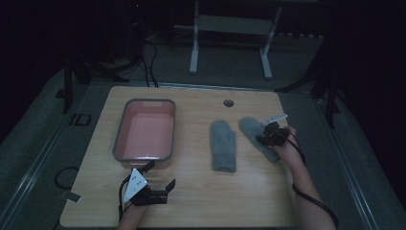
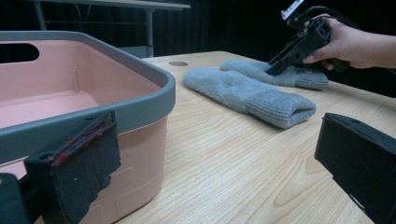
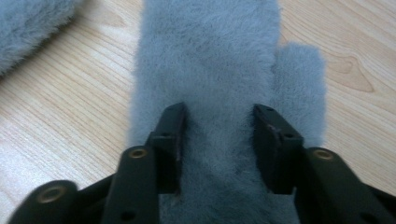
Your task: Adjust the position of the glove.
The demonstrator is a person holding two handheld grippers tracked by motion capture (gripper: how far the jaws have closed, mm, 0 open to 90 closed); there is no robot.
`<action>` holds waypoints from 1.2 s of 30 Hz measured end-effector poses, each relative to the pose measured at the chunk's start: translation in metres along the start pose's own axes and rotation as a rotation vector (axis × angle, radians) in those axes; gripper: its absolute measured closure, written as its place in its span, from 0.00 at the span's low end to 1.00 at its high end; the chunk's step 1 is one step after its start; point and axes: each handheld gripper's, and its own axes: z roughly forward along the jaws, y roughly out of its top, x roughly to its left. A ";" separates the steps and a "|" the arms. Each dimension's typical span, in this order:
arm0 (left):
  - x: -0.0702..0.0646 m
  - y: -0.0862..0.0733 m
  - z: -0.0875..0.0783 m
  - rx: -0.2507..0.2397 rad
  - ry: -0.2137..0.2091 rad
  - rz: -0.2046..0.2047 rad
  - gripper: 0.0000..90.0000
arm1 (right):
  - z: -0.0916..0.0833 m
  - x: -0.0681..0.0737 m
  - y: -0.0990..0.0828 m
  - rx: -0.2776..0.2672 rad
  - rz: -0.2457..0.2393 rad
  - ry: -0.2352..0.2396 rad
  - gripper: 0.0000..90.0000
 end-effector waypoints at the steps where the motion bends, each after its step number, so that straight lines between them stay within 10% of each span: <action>1: 0.000 0.000 0.000 0.000 0.000 0.000 0.00 | 0.000 0.001 0.000 0.003 0.009 -0.006 0.73; 6: 0.000 0.000 0.000 0.002 0.002 0.006 0.00 | -0.001 0.013 0.001 0.000 0.015 -0.071 0.90; 15: -0.001 0.000 0.001 0.010 0.004 0.009 0.00 | -0.027 0.028 0.016 0.006 0.375 -0.121 0.92; 27: -0.001 0.001 0.001 0.015 0.002 0.020 0.00 | -0.050 0.083 0.067 0.001 0.439 -0.196 0.93; 36: -0.002 0.001 0.000 0.013 -0.002 0.023 0.00 | -0.040 0.122 0.090 0.046 0.479 -0.110 0.93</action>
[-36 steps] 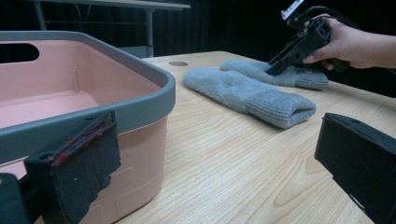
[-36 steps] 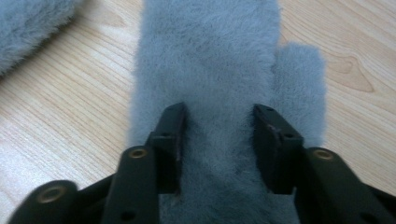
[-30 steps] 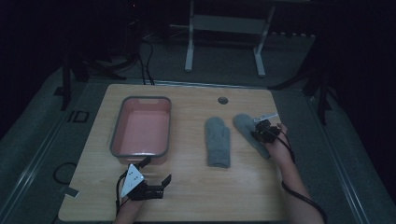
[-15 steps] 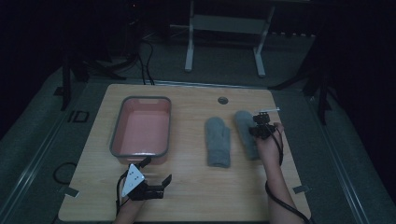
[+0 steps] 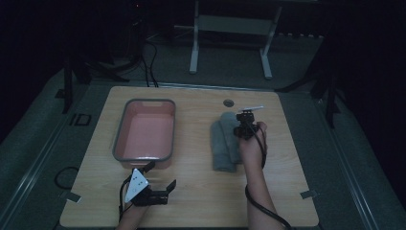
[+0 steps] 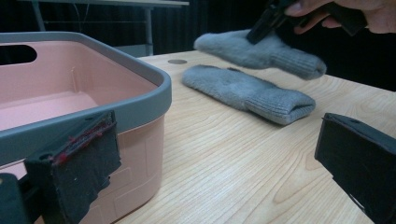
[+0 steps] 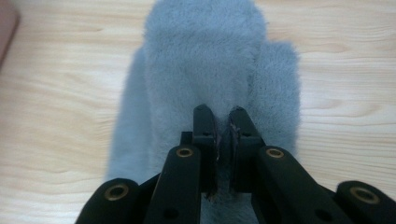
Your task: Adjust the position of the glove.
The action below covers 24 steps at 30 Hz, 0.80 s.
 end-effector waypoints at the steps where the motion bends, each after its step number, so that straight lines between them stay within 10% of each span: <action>1: 0.000 0.000 0.000 0.000 -0.001 0.000 0.00 | 0.001 0.007 0.001 0.009 -0.009 0.007 0.93; 8: -0.001 0.002 -0.002 -0.010 -0.011 0.004 0.00 | 0.002 0.040 0.004 0.039 -0.047 0.011 0.94; 24: -0.004 0.003 0.000 -0.013 -0.029 0.009 0.00 | 0.026 0.039 -0.011 0.068 0.028 0.078 0.77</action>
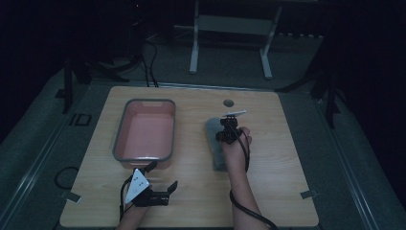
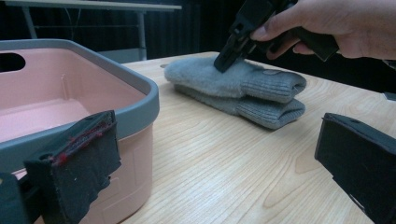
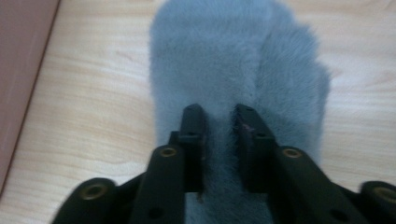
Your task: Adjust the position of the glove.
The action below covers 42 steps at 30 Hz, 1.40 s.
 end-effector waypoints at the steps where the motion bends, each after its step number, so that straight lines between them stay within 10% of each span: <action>1: 0.000 0.000 0.000 0.000 -0.001 0.001 0.00 | 0.001 0.000 -0.001 0.003 -0.002 0.009 0.76; 10: 0.000 0.001 -0.001 -0.005 -0.001 -0.001 0.00 | -0.034 -0.008 0.006 -0.118 -0.068 0.077 0.54; 21: 0.000 0.000 0.001 0.006 -0.004 -0.002 0.00 | -0.040 -0.061 -0.003 -0.182 -0.052 0.296 0.20; 23: 0.000 0.000 0.001 0.005 -0.007 -0.001 0.00 | -0.038 -0.069 -0.006 -0.195 -0.057 0.242 0.14; 26: 0.000 0.000 0.001 0.007 -0.007 -0.004 0.00 | -0.036 -0.078 -0.012 -0.197 -0.033 0.198 0.16; 29: 0.000 0.000 0.001 0.007 -0.007 -0.005 0.00 | -0.036 -0.082 -0.019 -0.201 -0.034 0.256 0.19; 36: 0.000 0.000 0.001 0.007 -0.012 -0.007 0.00 | -0.042 -0.090 -0.041 -0.117 -0.074 0.326 0.55; 42: -0.001 0.000 0.002 0.010 -0.016 -0.006 0.00 | -0.038 -0.097 -0.061 -0.053 -0.090 0.401 0.50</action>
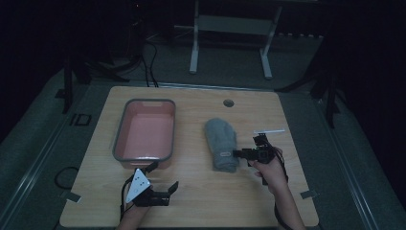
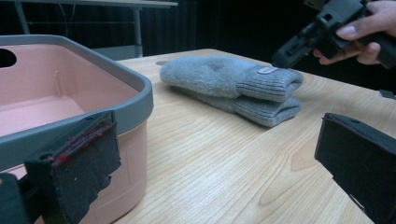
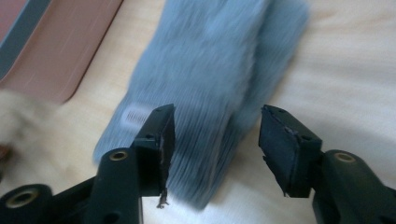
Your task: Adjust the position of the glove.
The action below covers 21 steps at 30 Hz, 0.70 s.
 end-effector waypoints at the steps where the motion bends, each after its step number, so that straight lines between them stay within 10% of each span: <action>1: 0.000 0.000 0.000 0.001 -0.001 0.001 0.00 | 0.000 -0.001 -0.003 0.003 0.013 0.024 0.50; 6: 0.000 -0.001 0.001 0.007 -0.001 0.002 0.00 | 0.001 0.001 -0.014 0.034 -0.001 0.051 0.55; 13: 0.000 -0.001 0.001 0.008 -0.004 0.002 0.00 | -0.007 0.009 -0.022 0.046 0.019 0.139 1.00; 17: 0.000 -0.001 0.001 0.010 -0.005 0.003 0.00 | -0.013 0.014 -0.022 0.022 -0.002 0.156 1.00; 19: 0.000 -0.001 0.001 0.009 -0.005 0.003 0.00 | -0.013 0.021 -0.021 0.005 -0.069 0.049 0.77; 21: 0.000 -0.001 0.001 0.009 -0.005 0.003 0.00 | -0.012 0.021 -0.022 0.012 -0.080 0.038 0.70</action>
